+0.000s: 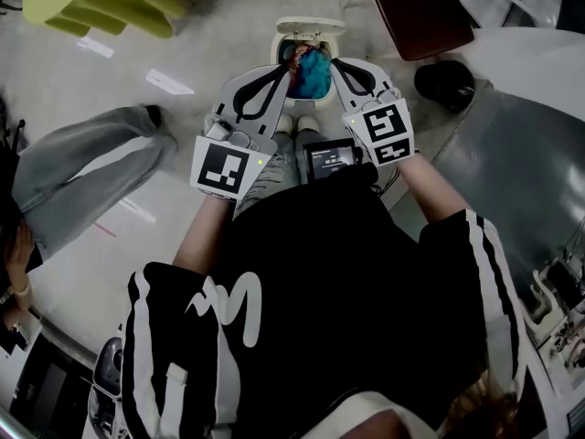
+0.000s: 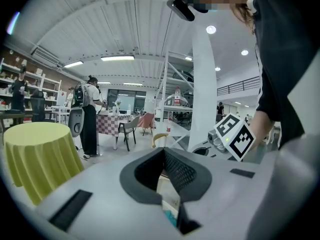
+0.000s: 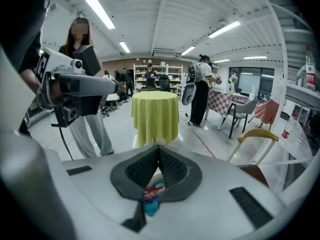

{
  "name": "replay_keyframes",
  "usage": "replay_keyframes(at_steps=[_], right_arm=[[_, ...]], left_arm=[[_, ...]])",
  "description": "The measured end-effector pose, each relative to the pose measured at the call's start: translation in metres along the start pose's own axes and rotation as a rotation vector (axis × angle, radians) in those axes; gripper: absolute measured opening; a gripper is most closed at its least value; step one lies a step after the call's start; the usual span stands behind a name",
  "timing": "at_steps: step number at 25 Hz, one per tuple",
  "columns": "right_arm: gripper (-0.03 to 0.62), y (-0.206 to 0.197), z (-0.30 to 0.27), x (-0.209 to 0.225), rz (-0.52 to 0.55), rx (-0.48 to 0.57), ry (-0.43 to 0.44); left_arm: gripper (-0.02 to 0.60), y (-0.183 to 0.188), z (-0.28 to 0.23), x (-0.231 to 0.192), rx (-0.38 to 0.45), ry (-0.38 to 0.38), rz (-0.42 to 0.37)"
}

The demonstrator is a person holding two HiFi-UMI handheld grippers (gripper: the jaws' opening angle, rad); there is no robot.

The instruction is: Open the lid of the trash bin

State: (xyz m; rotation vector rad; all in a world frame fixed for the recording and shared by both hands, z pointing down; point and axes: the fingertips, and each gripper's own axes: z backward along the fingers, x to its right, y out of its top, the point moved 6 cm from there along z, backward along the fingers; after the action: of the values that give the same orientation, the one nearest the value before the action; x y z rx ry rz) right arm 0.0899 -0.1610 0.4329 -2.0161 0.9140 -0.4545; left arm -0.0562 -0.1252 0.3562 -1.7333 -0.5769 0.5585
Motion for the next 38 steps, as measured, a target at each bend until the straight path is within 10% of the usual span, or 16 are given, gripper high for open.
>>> replay_keyframes(at_steps=[38], right_arm=[[0.009,0.122,0.114,0.014,-0.001,0.375,-0.117]], left_arm=[[0.009,0.103,0.021,0.013,0.188,0.032,-0.175]])
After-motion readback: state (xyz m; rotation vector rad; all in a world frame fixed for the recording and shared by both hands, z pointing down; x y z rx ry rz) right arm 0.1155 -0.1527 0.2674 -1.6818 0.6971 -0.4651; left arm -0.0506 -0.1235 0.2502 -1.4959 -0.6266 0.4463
